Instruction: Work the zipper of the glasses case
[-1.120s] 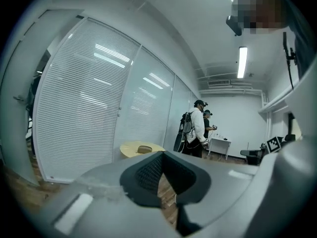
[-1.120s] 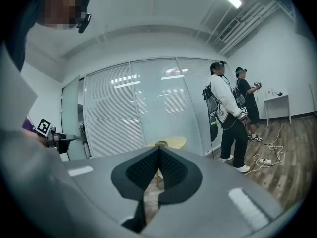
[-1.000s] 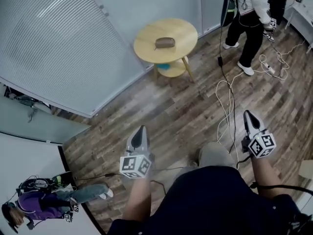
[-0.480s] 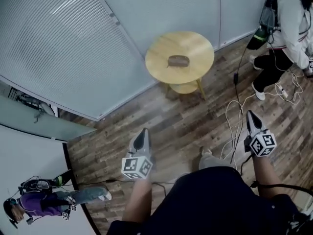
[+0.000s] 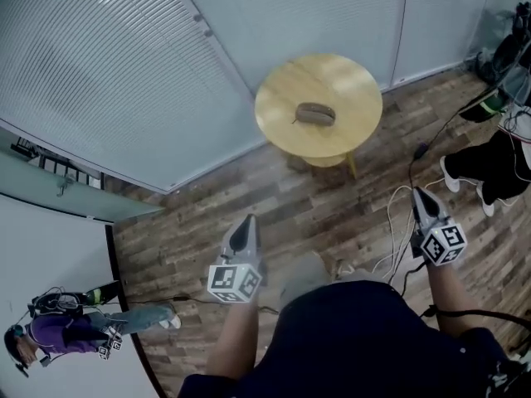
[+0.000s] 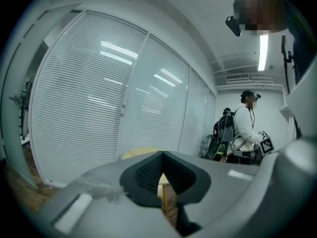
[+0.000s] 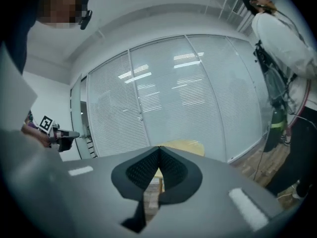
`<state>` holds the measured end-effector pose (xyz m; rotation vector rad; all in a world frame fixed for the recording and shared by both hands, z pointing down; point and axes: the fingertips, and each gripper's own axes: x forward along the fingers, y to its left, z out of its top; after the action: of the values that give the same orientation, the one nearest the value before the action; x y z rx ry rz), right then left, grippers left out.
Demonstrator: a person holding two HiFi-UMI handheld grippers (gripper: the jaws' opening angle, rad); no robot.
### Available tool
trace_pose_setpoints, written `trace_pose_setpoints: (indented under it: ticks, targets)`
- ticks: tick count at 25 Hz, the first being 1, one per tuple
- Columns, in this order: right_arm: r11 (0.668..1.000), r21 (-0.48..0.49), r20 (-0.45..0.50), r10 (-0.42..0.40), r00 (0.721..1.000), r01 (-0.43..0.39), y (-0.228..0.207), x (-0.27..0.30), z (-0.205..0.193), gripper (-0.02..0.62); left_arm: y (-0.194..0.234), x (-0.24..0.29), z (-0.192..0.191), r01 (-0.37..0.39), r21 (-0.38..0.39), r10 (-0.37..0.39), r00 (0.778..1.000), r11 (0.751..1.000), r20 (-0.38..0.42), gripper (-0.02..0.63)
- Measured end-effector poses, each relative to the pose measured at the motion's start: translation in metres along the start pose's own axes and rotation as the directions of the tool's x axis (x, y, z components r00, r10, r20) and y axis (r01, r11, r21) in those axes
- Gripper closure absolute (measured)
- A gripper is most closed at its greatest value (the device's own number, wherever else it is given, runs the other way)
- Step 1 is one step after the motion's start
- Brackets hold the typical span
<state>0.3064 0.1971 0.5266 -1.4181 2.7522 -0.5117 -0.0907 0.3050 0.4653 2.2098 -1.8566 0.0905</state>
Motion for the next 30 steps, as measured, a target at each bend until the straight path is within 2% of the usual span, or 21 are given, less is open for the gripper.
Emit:
trace_pose_setpoints:
  ticks: [3, 9, 11, 13, 15, 17, 20, 22, 25, 30]
  targets:
    - [0.999, -0.023, -0.028, 0.029, 0.999, -0.03, -0.003, 0.031, -0.001, 0.589, 0.019, 0.033, 0.007, 0.01, 0.01, -0.01, 1.0, 1.0, 0.004, 0.606]
    - [0.999, -0.04, -0.081, -0.039, 0.996, 0.036, -0.021, 0.109, 0.002, 0.589, 0.074, 0.126, 0.007, 0.057, -0.035, -0.057, 0.998, 0.998, -0.013, 0.606]
    - [0.997, -0.046, -0.068, -0.073, 0.995, 0.07, -0.026, 0.137, 0.012, 0.589, 0.092, 0.162, 0.015, 0.096, -0.051, -0.096, 0.995, 0.994, -0.01, 0.606]
    - [0.992, -0.037, -0.012, -0.123, 0.992, 0.123, -0.033, 0.165, 0.032, 0.589, 0.105, 0.2, 0.038, 0.156, -0.06, -0.155, 0.988, 0.986, 0.025, 0.606]
    - [0.989, -0.022, 0.015, -0.148, 0.989, 0.148, -0.035, 0.197, 0.046, 0.589, 0.116, 0.24, 0.067, 0.213, -0.026, -0.212, 0.976, 0.977, 0.059, 0.606]
    - [0.988, -0.017, -0.01, -0.151, 0.988, 0.151, -0.031, 0.233, 0.048, 0.589, 0.127, 0.275, 0.091, 0.257, 0.043, -0.26, 0.964, 0.965, 0.064, 0.606]
    - [0.989, -0.03, -0.012, -0.143, 0.99, 0.143, -0.015, 0.278, 0.057, 0.589, 0.146, 0.312, 0.11, 0.303, 0.125, -0.309, 0.951, 0.945, 0.031, 0.606]
    - [0.99, -0.078, 0.001, -0.121, 0.993, 0.12, -0.002, 0.301, 0.065, 0.589, 0.16, 0.33, 0.11, 0.32, 0.146, -0.324, 0.946, 0.936, 0.003, 0.606]
    - [0.984, -0.167, -0.069, -0.076, 0.995, 0.063, 0.009, 0.328, 0.056, 0.589, 0.18, 0.353, 0.104, 0.318, 0.093, -0.318, 0.948, 0.943, -0.011, 0.606]
    - [0.986, -0.163, -0.199, -0.019, 0.98, -0.014, 0.002, 0.356, 0.029, 0.589, 0.192, 0.373, 0.095, 0.296, 0.05, -0.295, 0.955, 0.954, -0.03, 0.606]
